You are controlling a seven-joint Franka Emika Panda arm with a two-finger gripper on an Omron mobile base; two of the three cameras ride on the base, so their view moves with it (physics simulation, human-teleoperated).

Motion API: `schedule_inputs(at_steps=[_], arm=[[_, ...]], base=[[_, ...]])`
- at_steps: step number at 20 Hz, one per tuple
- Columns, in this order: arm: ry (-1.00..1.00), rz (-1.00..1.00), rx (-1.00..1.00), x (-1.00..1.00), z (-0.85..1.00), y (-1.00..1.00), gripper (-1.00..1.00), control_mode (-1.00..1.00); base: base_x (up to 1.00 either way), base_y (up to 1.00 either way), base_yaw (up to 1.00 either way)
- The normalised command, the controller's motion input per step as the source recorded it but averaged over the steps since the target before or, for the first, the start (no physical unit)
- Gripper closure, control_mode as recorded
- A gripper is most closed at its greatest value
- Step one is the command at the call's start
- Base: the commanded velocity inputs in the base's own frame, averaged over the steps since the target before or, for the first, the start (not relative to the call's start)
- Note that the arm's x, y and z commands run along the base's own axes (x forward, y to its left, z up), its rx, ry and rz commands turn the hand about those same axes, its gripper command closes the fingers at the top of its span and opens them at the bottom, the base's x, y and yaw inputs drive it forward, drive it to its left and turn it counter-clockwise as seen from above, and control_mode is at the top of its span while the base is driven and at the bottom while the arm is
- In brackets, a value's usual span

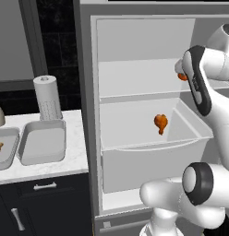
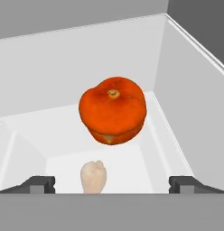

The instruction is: Place one squash and one chicken drumstick in each tupperware on the nearby counter, to pack two identical lunches.

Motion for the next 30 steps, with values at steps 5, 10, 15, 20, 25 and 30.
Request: schedule_inputs(at_steps=[5, 10, 15, 20, 25, 30], arm=[[0.05, 0.00, 0.00, 0.35, -0.10, 0.00, -1.00, -1.00], [0.06, 0.00, 0.00, 0.28, -0.13, 0.00, -1.00, -1.00], [0.04, 0.00, 0.00, 0.37, -0.12, -0.07, -1.00, -1.00], [0.00, 0.00, 0.02, 0.21, -0.14, -0.18, -1.00, -1.00], [0.01, 0.00, 0.00, 0.20, -0.23, -0.01, 1.00, -1.00], [-0.02, 0.00, 0.00, -0.04, -0.11, 0.00, 1.00, -1.00]], base=[[0.00, 0.00, 0.00], [0.00, 0.00, 0.00], [0.00, 0.00, 0.00], [0.00, 0.00, 0.00], [0.00, 0.00, 0.00], [0.00, 0.00, 0.00]])
